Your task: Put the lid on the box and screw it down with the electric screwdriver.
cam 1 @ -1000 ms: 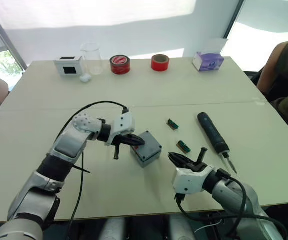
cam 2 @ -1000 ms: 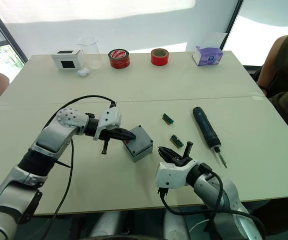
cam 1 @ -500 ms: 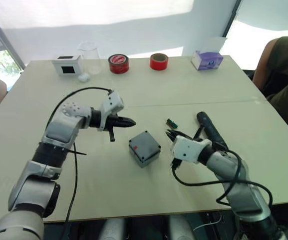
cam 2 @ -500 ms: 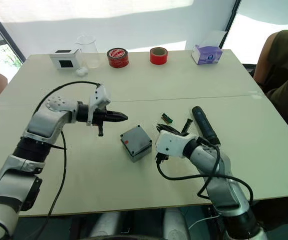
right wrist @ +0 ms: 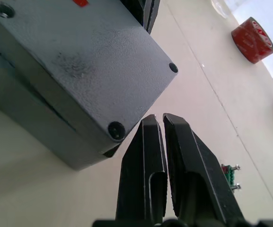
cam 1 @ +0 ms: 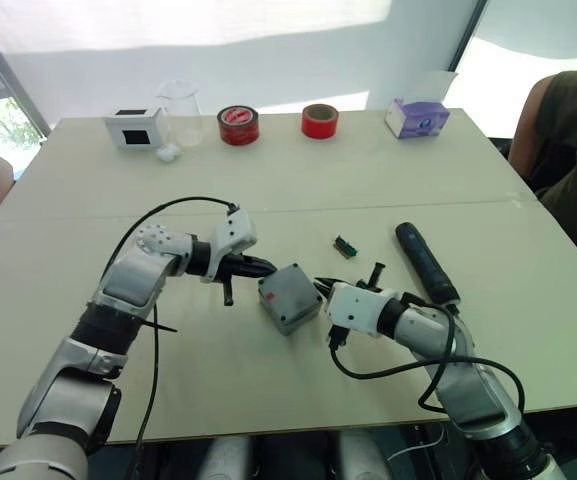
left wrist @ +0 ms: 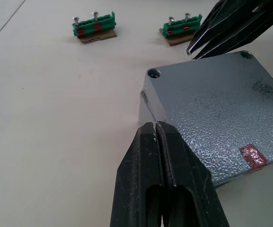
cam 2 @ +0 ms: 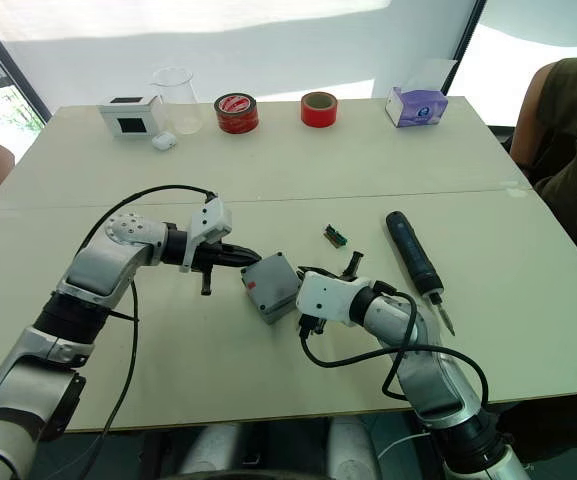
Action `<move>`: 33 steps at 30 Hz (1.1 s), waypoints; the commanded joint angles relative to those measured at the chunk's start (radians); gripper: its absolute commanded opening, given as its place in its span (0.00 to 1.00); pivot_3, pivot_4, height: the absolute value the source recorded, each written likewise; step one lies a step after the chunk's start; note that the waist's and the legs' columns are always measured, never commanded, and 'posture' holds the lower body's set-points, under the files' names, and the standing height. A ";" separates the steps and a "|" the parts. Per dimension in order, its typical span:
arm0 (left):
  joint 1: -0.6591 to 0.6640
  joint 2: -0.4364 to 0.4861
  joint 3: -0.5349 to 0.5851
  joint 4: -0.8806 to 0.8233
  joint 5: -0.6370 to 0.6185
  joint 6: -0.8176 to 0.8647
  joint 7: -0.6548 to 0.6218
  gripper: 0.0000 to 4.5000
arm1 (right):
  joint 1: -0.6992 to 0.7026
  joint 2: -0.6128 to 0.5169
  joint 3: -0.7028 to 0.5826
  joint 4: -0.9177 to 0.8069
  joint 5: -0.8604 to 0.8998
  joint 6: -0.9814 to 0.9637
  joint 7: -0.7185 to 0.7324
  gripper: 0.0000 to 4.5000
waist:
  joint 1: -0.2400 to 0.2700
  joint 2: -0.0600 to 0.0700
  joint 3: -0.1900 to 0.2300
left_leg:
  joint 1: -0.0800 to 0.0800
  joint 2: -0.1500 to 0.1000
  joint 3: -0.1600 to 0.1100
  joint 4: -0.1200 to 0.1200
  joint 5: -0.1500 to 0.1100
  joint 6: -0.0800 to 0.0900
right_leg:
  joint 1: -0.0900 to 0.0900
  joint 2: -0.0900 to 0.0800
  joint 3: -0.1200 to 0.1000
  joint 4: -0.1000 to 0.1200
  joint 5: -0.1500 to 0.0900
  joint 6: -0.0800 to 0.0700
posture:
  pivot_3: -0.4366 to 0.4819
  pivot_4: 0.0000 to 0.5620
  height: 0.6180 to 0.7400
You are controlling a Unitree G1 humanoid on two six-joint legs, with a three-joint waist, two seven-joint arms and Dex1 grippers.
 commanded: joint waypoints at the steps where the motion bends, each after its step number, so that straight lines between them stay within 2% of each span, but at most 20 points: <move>1: -0.003 0.010 0.006 -0.042 -0.009 0.006 -0.009 0.00 | -0.003 -0.007 0.000 -0.053 0.016 0.003 0.000 0.03 | 0.000 0.000 0.000 | 0.000 0.000 0.000 0.000 0.000 0.000 | 0.000 0.000 0.000 0.000 0.000 0.000 | 0.48 0.27 1.00; 11: -0.022 0.005 0.014 0.012 0.015 -0.011 0.007 0.00 | -0.023 -0.019 -0.039 -0.035 -0.005 0.008 -0.056 0.03 | 0.000 0.000 0.000 | 0.000 0.000 0.000 0.000 0.000 0.000 | 0.000 0.000 0.000 0.000 0.000 0.000 | 0.48 0.27 1.00; 14: -0.031 0.006 0.016 0.037 0.020 -0.026 0.007 0.00 | -0.022 -0.036 -0.087 -0.060 0.008 0.024 -0.062 0.03 | 0.000 0.000 0.000 | 0.000 0.000 0.000 0.000 0.000 0.000 | 0.000 0.000 0.000 0.000 0.000 0.000 | 0.48 0.27 1.00; 17: -0.040 0.005 0.025 0.057 0.021 -0.042 0.012 0.00 | 0.053 -0.050 -0.173 -0.205 0.140 0.142 0.025 0.03 | 0.005 0.000 0.000 | -0.001 0.000 0.000 0.000 0.000 0.000 | -0.001 0.000 0.000 0.000 0.000 0.000 | 0.48 0.27 1.00; 20: -0.048 0.003 0.029 0.065 0.017 -0.045 0.008 0.00 | 0.116 -0.056 -0.194 -0.341 0.275 0.284 0.108 0.03 | 0.002 0.000 0.000 | -0.002 0.000 -0.001 0.000 0.000 0.000 | -0.001 0.000 0.000 0.000 0.000 0.000 | 0.48 0.27 1.00; 25: -0.056 -0.002 0.026 0.070 0.010 -0.046 -0.006 0.00 | 0.154 -0.085 -0.185 -0.450 0.433 0.463 0.168 0.03 | 0.001 0.000 0.000 | -0.002 0.000 -0.001 0.001 0.000 0.000 | -0.001 0.000 0.000 0.000 0.000 0.000 | 0.48 0.27 1.00; 29: -0.064 -0.009 0.023 0.071 0.011 -0.044 -0.009 0.00 | 0.134 -0.102 -0.159 -0.463 0.497 0.529 0.160 0.03 | 0.001 0.000 0.000 | -0.002 0.000 -0.001 0.001 0.000 0.000 | -0.001 0.000 -0.001 0.000 0.000 0.000 | 0.48 0.27 1.00; 33: -0.065 -0.008 0.015 0.050 0.004 -0.027 -0.030 0.00 | 0.076 -0.095 -0.071 -0.397 0.489 0.524 0.119 0.03 | 0.000 0.000 0.000 | -0.002 0.000 -0.001 0.001 0.000 0.000 | -0.001 0.000 -0.001 0.000 0.000 0.000 | 0.48 0.27 1.00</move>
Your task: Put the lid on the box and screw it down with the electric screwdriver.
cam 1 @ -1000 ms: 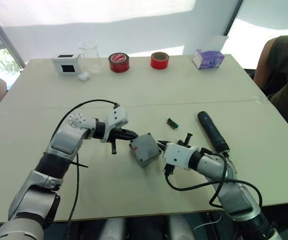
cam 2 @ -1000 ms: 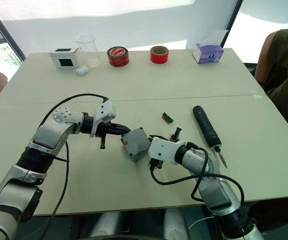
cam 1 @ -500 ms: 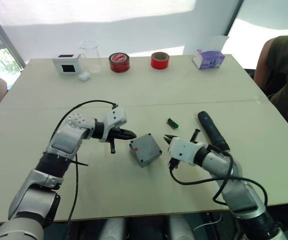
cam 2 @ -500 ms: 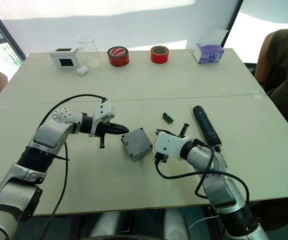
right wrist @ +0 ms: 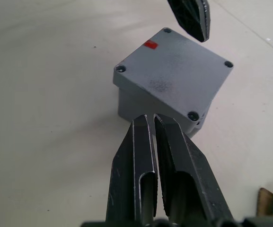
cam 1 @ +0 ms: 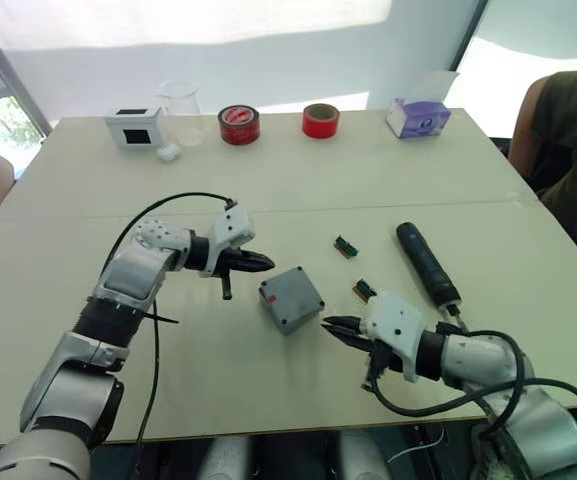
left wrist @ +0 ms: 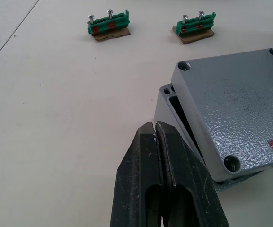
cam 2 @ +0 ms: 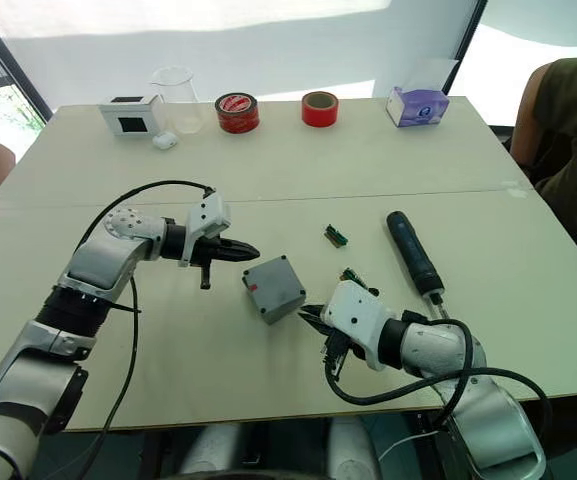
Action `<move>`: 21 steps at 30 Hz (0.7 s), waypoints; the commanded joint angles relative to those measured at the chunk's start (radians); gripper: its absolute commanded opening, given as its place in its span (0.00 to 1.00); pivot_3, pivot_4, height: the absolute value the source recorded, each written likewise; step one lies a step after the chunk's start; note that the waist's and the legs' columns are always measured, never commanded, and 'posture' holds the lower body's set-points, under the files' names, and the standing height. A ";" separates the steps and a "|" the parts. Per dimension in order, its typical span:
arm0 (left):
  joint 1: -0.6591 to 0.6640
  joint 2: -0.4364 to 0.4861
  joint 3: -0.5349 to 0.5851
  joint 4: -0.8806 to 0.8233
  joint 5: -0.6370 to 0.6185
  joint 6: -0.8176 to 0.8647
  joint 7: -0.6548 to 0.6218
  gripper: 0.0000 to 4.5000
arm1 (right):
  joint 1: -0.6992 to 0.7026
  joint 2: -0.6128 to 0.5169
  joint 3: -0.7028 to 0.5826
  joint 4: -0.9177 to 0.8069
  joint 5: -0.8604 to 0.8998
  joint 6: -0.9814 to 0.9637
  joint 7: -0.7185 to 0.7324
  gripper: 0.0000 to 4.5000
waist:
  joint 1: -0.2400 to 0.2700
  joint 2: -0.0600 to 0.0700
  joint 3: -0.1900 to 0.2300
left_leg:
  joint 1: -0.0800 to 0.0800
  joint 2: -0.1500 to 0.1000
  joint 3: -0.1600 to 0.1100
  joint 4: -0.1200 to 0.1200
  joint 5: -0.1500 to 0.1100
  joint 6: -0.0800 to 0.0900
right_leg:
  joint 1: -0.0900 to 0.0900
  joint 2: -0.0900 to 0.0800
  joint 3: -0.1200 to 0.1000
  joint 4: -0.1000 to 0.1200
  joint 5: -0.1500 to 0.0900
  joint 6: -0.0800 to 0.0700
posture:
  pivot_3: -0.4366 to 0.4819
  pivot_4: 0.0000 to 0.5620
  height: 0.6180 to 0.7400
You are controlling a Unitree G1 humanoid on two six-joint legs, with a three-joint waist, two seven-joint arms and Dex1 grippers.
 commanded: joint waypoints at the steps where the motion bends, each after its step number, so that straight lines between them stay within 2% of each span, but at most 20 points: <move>1: -0.019 0.001 0.009 -0.032 -0.017 0.008 -0.018 0.00 | -0.048 0.002 0.053 0.030 0.000 -0.023 -0.042 0.03 | 0.000 0.000 0.000 | 0.000 0.000 0.000 0.000 0.000 0.000 | 0.000 0.000 0.000 0.000 0.000 0.000 | 0.48 0.27 1.00; 21: 0.017 0.025 -0.005 -0.101 -0.023 0.059 -0.037 0.00 | -0.116 -0.022 0.131 0.140 -0.013 -0.112 -0.126 0.03 | 0.000 0.000 0.000 | -0.001 0.000 0.000 0.000 0.000 0.000 | -0.001 0.000 0.000 0.000 0.000 0.000 | 0.48 0.27 1.00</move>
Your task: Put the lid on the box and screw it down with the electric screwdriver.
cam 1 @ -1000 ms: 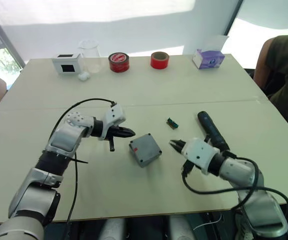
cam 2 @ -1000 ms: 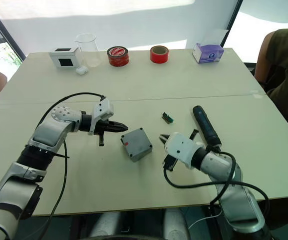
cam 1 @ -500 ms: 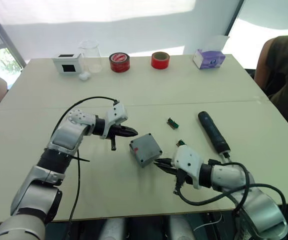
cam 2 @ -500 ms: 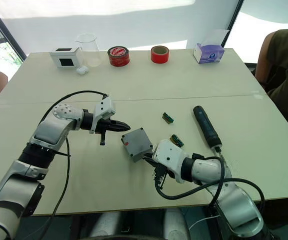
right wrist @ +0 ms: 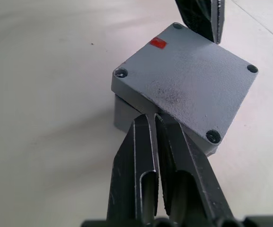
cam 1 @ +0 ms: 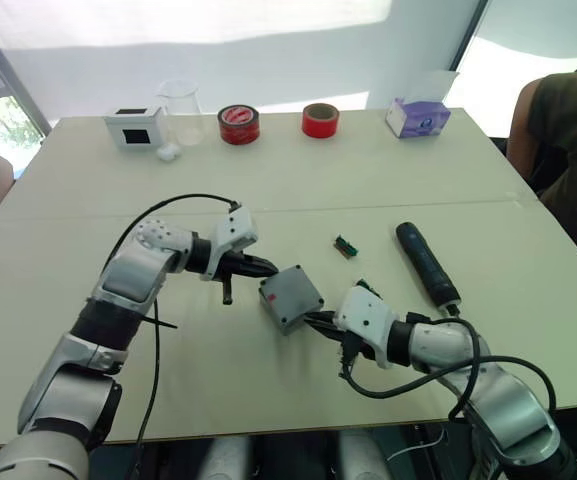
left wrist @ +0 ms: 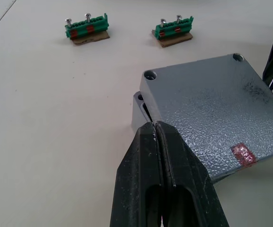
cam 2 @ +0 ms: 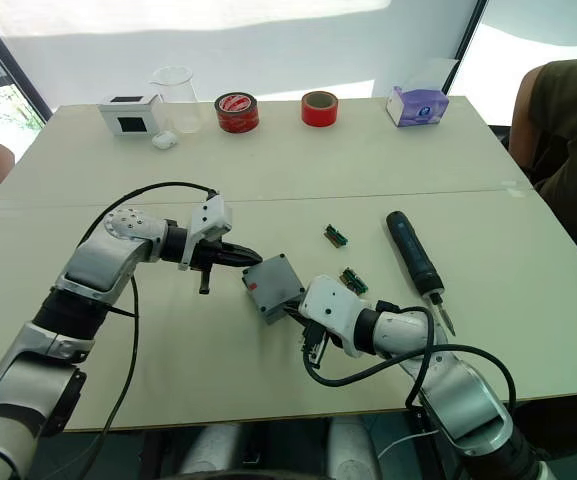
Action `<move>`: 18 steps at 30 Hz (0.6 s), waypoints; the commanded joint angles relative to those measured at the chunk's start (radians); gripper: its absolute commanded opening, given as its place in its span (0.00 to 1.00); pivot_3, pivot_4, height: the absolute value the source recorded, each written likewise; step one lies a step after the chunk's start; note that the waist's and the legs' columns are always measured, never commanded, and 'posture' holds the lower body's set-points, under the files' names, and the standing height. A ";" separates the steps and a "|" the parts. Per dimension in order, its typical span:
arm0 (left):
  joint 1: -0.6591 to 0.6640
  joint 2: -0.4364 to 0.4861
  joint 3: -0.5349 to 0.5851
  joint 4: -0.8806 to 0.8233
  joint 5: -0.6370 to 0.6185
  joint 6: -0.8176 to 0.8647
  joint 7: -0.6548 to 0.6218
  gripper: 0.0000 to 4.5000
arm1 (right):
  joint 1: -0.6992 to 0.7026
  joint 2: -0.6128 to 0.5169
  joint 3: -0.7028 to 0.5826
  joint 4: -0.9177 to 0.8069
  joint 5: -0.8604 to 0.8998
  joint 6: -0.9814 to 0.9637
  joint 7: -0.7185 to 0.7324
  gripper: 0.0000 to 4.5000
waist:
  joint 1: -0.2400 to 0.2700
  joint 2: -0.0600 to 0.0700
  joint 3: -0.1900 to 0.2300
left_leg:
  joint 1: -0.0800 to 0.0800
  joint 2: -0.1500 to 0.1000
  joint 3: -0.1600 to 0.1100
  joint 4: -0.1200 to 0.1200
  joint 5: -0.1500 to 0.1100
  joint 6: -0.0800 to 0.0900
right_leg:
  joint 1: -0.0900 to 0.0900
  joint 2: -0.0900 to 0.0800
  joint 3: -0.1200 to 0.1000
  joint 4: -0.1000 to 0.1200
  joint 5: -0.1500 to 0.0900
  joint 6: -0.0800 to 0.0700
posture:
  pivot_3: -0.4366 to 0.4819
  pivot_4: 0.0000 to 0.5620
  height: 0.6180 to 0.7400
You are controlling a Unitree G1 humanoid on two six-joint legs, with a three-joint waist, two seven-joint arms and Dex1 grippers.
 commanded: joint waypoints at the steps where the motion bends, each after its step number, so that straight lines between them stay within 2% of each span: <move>1: 0.001 0.005 0.000 -0.032 -0.008 -0.003 -0.008 0.00 | -0.016 -0.004 0.000 -0.012 0.000 -0.022 -0.013 0.03 | 0.001 0.000 0.000 | 0.000 0.000 0.000 0.000 0.000 0.000 | 0.000 0.000 0.000 0.000 0.000 0.000 | 0.48 0.27 1.00; 13: 0.004 -0.004 -0.013 -0.036 -0.005 -0.008 -0.007 0.00 | -0.011 -0.013 0.005 -0.019 0.017 -0.018 -0.005 0.03 | 0.001 0.000 0.000 | 0.000 0.000 0.000 0.000 0.000 0.000 | 0.000 0.000 0.000 0.000 0.000 0.000 | 0.48 0.27 1.00; 18: -0.041 -0.013 0.015 0.045 0.009 -0.038 0.021 0.00 | 0.012 -0.046 -0.014 -0.044 0.045 0.012 0.016 0.03 | 0.003 0.000 0.000 | 0.000 0.000 0.000 0.000 0.000 0.000 | 0.000 0.000 0.000 0.000 0.000 0.000 | 0.48 0.27 1.00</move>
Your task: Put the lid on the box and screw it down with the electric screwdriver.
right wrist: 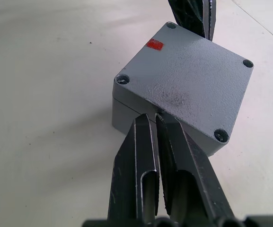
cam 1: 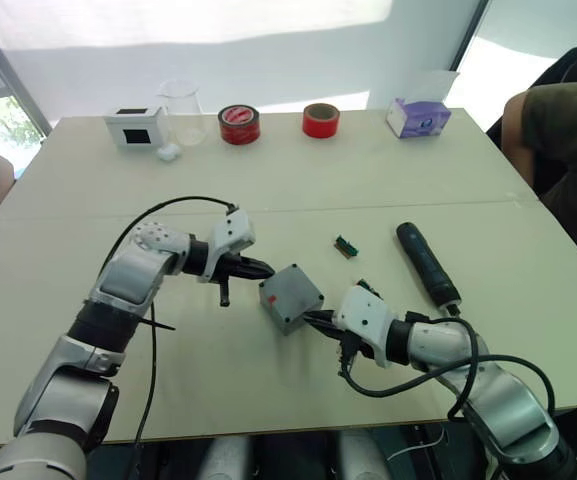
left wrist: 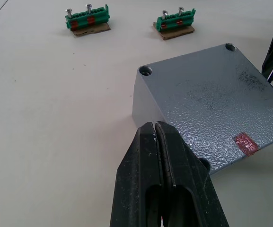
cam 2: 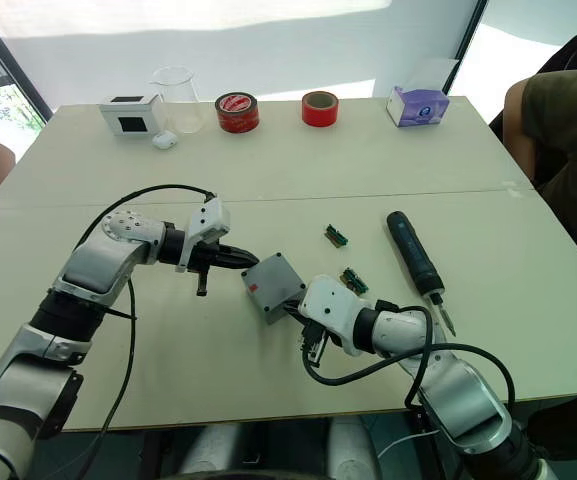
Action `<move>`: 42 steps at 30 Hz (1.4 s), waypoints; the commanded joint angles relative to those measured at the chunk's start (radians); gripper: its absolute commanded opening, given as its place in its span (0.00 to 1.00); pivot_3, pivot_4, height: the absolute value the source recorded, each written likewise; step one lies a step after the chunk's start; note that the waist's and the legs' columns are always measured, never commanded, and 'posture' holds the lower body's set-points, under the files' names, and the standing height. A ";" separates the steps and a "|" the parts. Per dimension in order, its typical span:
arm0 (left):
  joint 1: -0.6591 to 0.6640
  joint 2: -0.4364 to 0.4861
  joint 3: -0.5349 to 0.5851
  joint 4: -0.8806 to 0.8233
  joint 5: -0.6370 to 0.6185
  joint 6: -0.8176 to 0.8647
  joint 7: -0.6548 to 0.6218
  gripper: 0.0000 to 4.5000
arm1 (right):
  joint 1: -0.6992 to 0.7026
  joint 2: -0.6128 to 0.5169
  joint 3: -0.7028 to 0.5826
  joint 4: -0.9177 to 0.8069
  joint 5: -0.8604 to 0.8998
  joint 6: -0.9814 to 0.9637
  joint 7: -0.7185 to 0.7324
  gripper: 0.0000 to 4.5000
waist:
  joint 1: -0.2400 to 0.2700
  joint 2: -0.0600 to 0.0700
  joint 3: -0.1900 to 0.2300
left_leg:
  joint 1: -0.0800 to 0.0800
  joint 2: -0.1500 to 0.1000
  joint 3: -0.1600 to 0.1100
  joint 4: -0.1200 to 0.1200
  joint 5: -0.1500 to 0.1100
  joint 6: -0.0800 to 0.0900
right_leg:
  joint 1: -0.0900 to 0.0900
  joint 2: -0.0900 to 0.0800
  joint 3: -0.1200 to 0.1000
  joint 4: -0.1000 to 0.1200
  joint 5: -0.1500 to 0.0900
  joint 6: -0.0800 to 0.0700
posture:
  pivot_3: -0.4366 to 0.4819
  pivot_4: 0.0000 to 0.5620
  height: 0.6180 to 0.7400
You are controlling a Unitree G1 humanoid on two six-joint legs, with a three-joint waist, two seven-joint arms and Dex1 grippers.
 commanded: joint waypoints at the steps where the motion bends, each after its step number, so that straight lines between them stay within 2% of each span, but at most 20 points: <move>1: -0.055 -0.007 0.022 0.056 0.013 -0.041 0.020 0.00 | 0.014 -0.032 -0.025 -0.048 0.034 0.019 0.020 0.03 | 0.001 0.000 0.000 | 0.000 0.000 0.000 0.000 0.000 0.000 | 0.000 0.000 0.000 0.000 0.000 0.000 | 0.48 0.27 1.00; 5: -0.080 -0.020 0.011 0.142 0.048 -0.096 0.046 0.00 | 0.012 -0.056 -0.016 -0.026 0.033 0.026 0.021 0.03 | -0.001 0.000 0.000 | 0.000 0.000 0.000 0.000 0.000 0.000 | 0.000 0.000 0.000 0.000 0.000 0.000 | 0.48 0.27 1.00; 10: -0.045 -0.040 -0.021 0.150 0.063 -0.119 0.030 0.00 | -0.049 -0.042 0.010 0.061 -0.012 0.013 -0.016 0.03 | -0.003 0.000 0.000 | 0.000 0.000 0.000 0.000 0.000 0.000 | 0.000 0.000 0.000 0.000 0.000 0.000 | 0.48 0.27 1.00; 16: -0.001 -0.044 -0.026 0.087 0.050 -0.078 0.029 0.00 | -0.110 -0.012 0.044 0.111 -0.029 0.007 -0.031 0.03 | -0.003 0.000 0.000 | -0.001 0.000 0.000 0.000 0.000 0.000 | -0.001 0.000 0.000 0.000 0.000 0.000 | 0.48 0.27 1.00; 21: 0.112 0.008 -0.004 -0.108 0.001 0.052 0.036 0.00 | -0.162 0.033 0.080 0.163 -0.063 -0.016 -0.052 0.03 | -0.007 0.000 0.000 | -0.001 0.000 0.000 0.000 0.000 0.000 | -0.002 0.000 0.000 0.000 0.000 0.000 | 0.48 0.27 1.00; 27: 0.177 0.031 0.040 -0.244 -0.033 0.164 0.078 0.00 | -0.190 0.050 0.077 0.235 -0.099 -0.055 -0.071 0.03 | 0.001 0.000 0.000 | -0.001 0.000 0.000 0.000 0.000 0.000 | -0.001 0.000 0.000 0.000 0.000 0.000 | 0.48 0.27 1.00; 42: 0.187 0.052 0.067 -0.221 -0.038 0.173 0.116 0.00 | -0.189 0.042 0.056 0.230 -0.094 -0.067 -0.041 0.03 | -0.004 0.000 0.000 | -0.001 0.000 0.000 0.000 0.000 0.000 | -0.002 0.000 0.000 0.000 0.000 0.000 | 0.48 0.27 1.00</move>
